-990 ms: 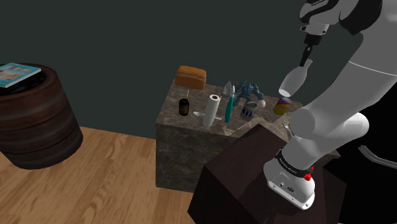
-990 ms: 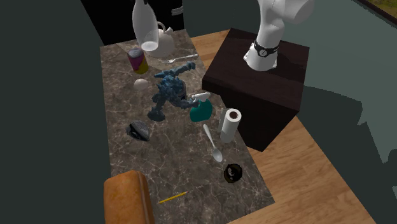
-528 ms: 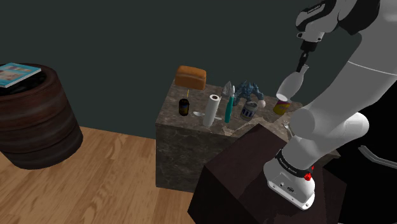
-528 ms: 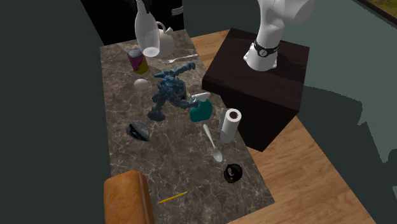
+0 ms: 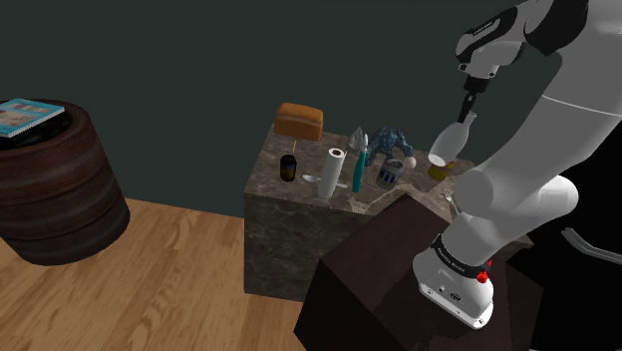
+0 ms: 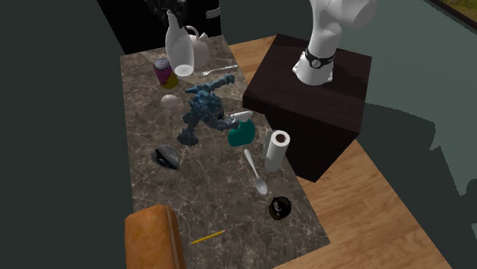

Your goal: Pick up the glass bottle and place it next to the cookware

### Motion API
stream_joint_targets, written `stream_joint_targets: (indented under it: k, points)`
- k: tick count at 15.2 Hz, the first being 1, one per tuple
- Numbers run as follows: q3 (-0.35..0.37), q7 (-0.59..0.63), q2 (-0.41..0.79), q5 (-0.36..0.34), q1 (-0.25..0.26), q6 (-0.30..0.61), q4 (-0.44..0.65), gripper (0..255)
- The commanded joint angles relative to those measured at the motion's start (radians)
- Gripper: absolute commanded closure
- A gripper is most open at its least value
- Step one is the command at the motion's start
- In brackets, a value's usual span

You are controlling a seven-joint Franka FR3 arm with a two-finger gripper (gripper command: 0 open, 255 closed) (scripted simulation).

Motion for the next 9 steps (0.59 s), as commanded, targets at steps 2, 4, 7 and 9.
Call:
stream_joint_targets:
  k: [2,4,7,9]
  points:
    - [0.000,0.000,0.014,0.005,-0.002,0.037,-0.023,255]
    - [0.001,0.000,0.025,0.009,-0.004,0.062,-0.039,255]
    - [0.002,-0.001,0.042,0.015,-0.006,0.100,-0.060,255]
    - [0.002,-0.002,0.055,0.020,-0.008,0.125,-0.073,255]
